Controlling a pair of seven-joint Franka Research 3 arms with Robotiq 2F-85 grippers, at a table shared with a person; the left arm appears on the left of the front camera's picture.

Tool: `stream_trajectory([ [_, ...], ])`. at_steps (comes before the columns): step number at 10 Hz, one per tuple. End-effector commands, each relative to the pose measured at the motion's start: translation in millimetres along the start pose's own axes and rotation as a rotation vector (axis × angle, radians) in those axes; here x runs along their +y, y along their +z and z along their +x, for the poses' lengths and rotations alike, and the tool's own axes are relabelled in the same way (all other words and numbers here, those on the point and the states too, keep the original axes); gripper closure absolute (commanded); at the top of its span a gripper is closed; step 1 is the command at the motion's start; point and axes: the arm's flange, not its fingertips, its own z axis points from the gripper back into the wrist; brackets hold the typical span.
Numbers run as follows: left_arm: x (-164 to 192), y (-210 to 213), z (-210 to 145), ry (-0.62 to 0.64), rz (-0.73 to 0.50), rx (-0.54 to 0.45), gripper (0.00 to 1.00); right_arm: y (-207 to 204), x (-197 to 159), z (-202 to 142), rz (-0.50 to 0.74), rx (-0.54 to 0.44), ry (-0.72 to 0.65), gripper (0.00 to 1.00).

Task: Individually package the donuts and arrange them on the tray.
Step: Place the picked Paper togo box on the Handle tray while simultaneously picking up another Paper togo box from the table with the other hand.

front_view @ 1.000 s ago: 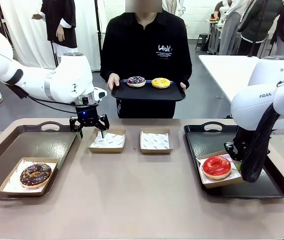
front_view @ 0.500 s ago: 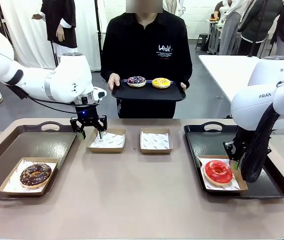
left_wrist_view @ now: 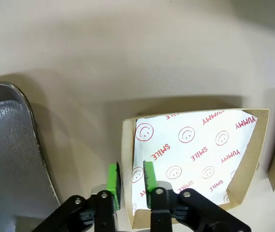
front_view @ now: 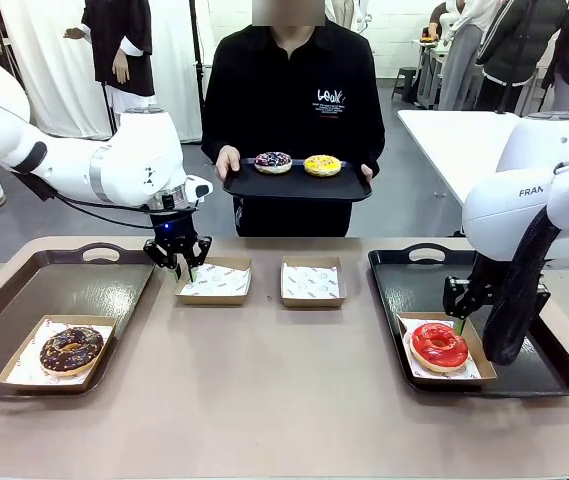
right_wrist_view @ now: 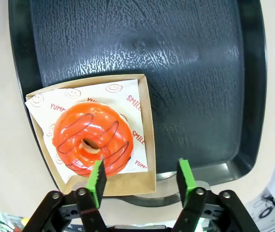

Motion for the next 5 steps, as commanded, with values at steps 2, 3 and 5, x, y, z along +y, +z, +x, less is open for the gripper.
stream_trajectory([
  [2,3.2,1.0,4.3,-0.013,-0.021,0.013,1.0,-10.1,-1.9,-11.5,0.006,-0.006,0.012,0.0],
  [3,3.3,1.2,3.8,-0.014,-0.022,0.014,1.0,-9.7,-2.0,-12.0,0.009,-0.007,0.012,0.0],
  [5,3.4,1.7,3.5,-0.014,-0.02,0.021,1.0,-6.6,-4.1,-13.8,0.018,-0.012,0.006,0.0],
])
